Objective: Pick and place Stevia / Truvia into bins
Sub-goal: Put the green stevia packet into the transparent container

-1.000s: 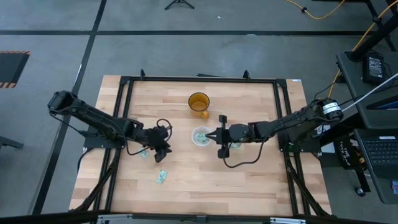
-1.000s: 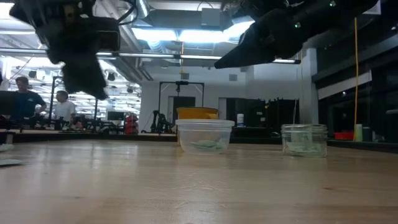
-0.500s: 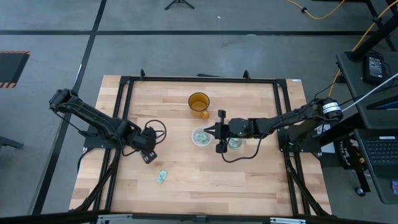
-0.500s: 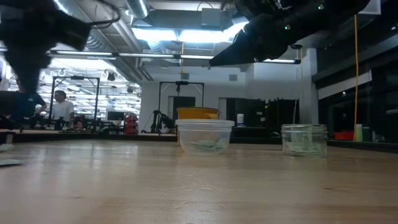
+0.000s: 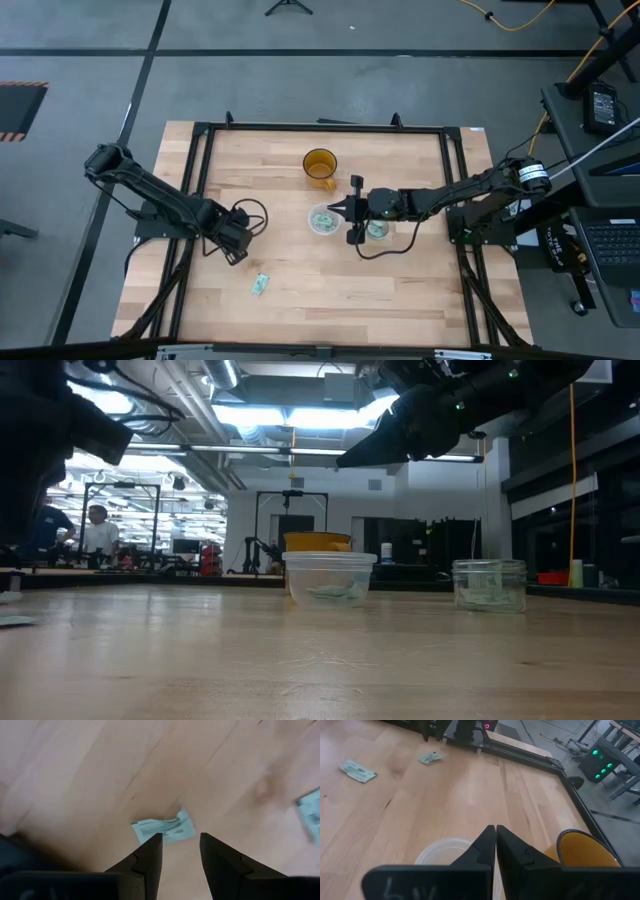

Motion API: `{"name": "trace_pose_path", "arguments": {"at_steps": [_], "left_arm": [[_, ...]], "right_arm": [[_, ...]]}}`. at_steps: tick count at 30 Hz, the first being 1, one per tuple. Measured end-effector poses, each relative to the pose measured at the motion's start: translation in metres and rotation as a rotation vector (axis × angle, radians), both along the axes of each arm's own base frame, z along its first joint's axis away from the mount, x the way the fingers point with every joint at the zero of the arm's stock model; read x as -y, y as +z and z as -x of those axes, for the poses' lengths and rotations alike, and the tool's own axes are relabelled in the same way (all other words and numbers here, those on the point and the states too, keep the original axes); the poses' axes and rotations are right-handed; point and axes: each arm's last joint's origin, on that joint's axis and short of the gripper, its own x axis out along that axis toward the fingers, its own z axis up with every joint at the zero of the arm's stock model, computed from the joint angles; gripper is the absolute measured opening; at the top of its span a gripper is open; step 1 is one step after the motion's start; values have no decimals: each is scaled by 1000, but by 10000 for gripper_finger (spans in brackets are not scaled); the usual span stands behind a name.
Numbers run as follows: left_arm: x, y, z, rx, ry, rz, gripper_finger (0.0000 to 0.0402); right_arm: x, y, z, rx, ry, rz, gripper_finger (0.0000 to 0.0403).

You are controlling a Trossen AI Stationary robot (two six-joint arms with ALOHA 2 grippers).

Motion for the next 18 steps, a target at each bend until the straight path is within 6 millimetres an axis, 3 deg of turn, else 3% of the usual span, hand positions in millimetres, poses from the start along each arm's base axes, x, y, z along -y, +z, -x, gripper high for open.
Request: {"name": "trace_pose_path", "arguments": {"at_steps": [18], "left_arm": [[10, -40, -22, -156, -285, -52, 125]], "right_arm": [[0, 0, 0, 1, -2, -4, 19]]}}
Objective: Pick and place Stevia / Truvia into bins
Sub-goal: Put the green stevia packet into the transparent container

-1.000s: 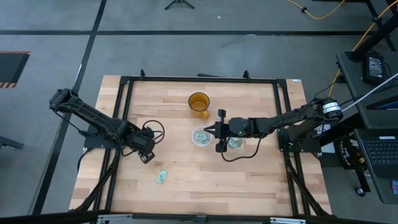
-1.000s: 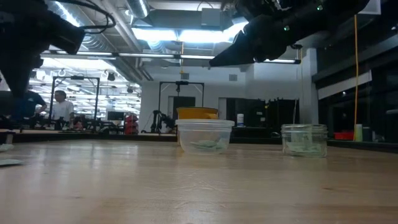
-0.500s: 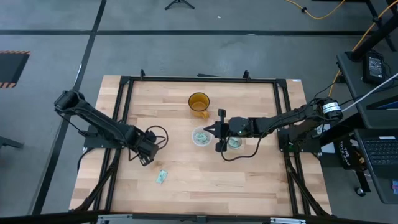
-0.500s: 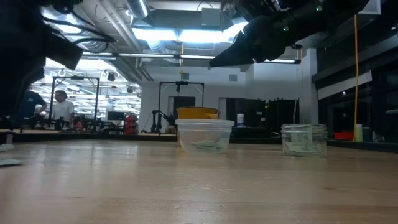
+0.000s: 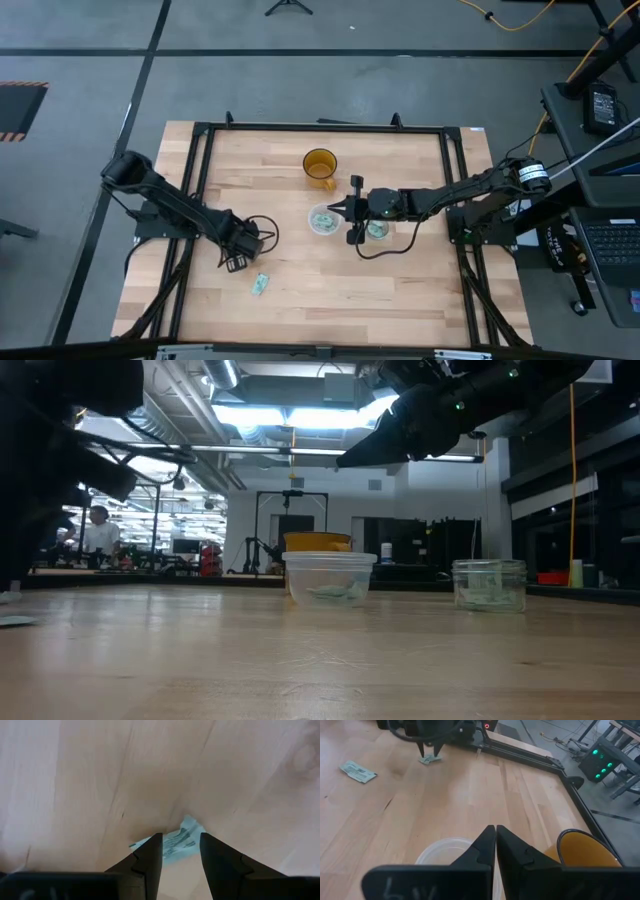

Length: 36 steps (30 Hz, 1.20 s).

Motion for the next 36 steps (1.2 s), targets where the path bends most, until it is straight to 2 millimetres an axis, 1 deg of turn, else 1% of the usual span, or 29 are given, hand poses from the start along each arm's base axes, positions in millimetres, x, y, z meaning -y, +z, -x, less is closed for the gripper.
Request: {"name": "trace_pose_path", "arguments": {"at_steps": [12, 16, 20, 25, 26, 33, 36], "left_arm": [[2, -18, -4, -92, -94, -29, 125], [3, -21, -6, -104, -132, -4, 119], [5, -22, -8, -101, -152, 40, 90], [6, -22, -8, -99, -151, 61, 21], [6, -22, -8, -100, -150, 64, 12], [10, -16, -16, -69, -219, 74, 3], [10, -12, -17, -84, -238, 64, 3]], "right_arm": [[0, 0, 0, 0, 0, 0, 19], [0, 0, 0, 0, 0, 0, 19], [0, 0, 0, 0, 0, 0, 19], [0, 0, 0, 1, 0, -1, 19], [0, 0, 0, 1, 0, -1, 19], [0, 0, 0, 0, 0, -1, 19], [0, 0, 0, 0, 0, -1, 19]]}}
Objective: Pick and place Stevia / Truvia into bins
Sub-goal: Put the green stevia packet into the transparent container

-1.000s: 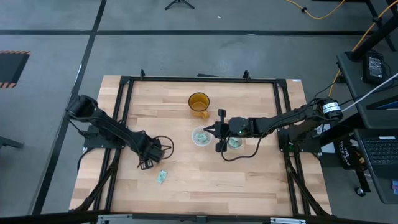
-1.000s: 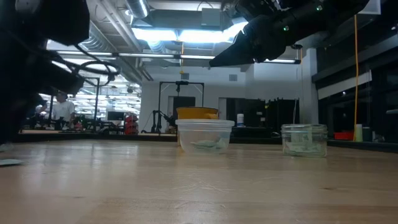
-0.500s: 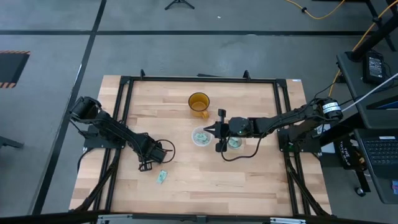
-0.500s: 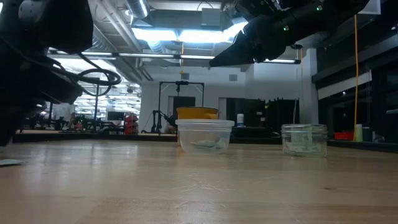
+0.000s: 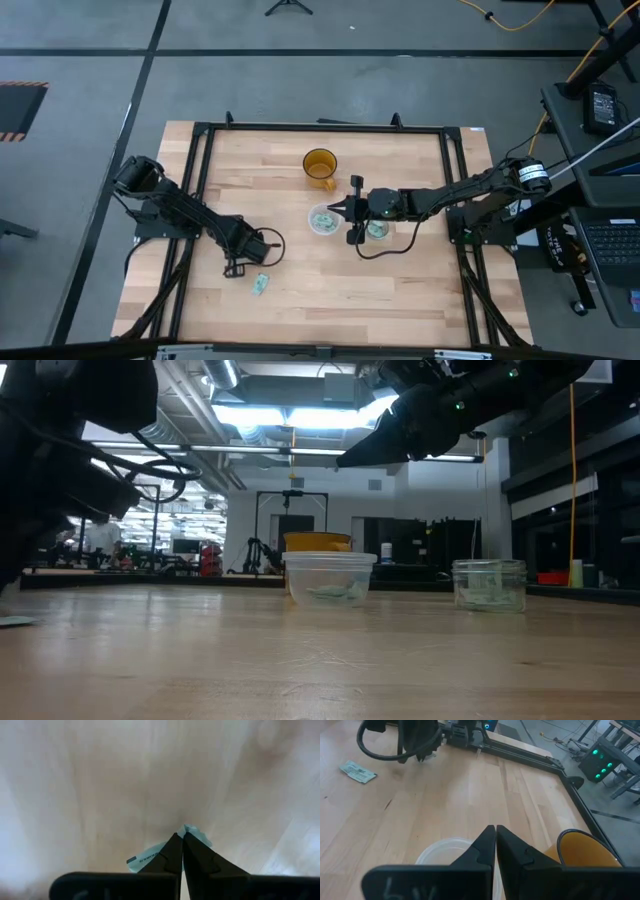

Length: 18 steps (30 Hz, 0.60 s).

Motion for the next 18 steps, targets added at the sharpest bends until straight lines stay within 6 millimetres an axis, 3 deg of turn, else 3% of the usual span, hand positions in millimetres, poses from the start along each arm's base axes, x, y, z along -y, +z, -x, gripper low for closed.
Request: {"name": "trace_pose_path", "arguments": {"at_steps": [12, 18], "left_arm": [[3, 18, -11, 45, -55, -44, 2], [6, 40, -19, 222, -103, 24, 2]], "right_arm": [[0, 0, 0, 0, 0, 0, 19], [0, 0, 0, 0, 0, 1, 19]]}}
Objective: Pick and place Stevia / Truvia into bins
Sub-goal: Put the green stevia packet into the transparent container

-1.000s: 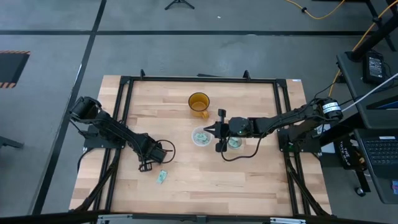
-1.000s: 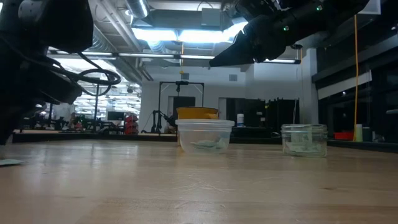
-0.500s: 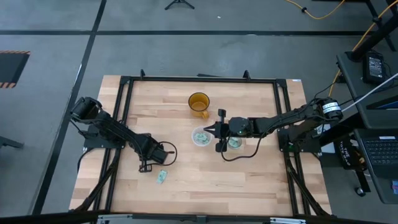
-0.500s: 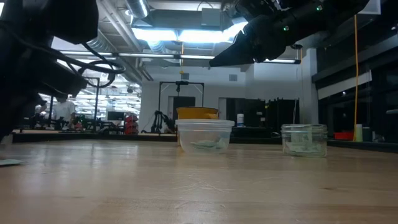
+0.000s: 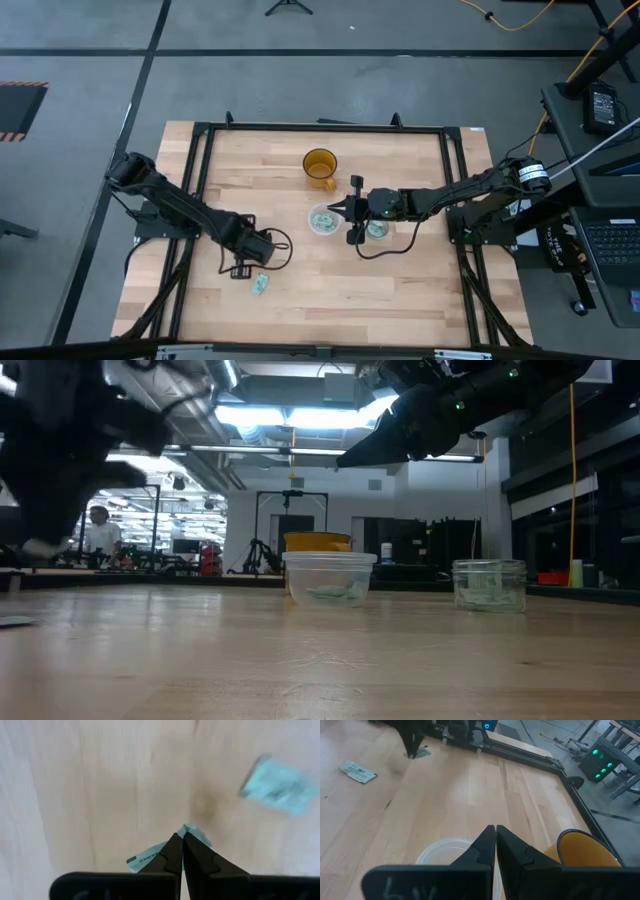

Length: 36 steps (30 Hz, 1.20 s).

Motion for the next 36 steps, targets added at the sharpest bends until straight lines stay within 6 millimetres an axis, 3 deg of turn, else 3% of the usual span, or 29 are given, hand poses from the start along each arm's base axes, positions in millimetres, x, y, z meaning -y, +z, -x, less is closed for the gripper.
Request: {"name": "trace_pose_path", "arguments": {"at_steps": [11, 17, 27, 36], "left_arm": [[-1, 47, -7, 531, -173, 14, 2], [-5, 43, -11, 722, -259, -11, 2], [-27, 40, -22, 834, -252, -52, 2], [-41, 56, -44, 1084, -330, -48, 2]], "right_arm": [[0, -3, 1, -27, -10, -20, 19], [-4, -5, 3, -54, 1, -15, 19], [-16, -7, 5, -80, 42, -5, 19], [-21, 19, 31, -101, 37, -76, 19]]}}
